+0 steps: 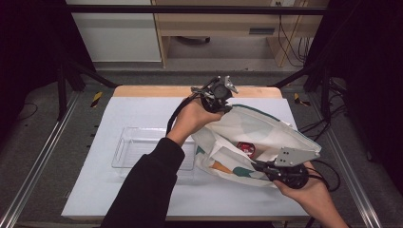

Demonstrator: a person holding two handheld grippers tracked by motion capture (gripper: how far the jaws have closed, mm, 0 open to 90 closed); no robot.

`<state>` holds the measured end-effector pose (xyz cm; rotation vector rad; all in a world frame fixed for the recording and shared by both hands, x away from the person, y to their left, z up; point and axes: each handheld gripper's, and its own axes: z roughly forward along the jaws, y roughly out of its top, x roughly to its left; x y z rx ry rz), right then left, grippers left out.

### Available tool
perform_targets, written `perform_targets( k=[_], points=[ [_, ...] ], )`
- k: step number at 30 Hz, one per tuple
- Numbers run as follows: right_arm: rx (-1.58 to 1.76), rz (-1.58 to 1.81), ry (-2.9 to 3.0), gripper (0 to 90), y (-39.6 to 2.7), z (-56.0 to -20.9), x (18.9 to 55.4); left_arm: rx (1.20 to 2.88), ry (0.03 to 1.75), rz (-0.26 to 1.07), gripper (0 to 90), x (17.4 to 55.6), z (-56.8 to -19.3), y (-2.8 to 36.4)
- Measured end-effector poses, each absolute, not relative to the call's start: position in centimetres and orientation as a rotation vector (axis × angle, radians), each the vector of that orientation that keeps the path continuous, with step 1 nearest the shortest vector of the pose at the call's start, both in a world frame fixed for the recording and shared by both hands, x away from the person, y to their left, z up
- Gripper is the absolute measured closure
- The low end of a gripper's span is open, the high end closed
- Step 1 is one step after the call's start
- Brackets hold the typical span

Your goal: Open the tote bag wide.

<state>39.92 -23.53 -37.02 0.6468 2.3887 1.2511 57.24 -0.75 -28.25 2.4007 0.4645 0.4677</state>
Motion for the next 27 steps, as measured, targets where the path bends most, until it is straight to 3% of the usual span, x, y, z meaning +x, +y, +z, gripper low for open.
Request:
perform_targets(
  k=[27],
  points=[
    [0.583,1.261,2.469,88.8,-22.7,-39.4,36.7,2.344,0.52,0.512,80.2,58.6,-28.9,-1.0]
  ],
)
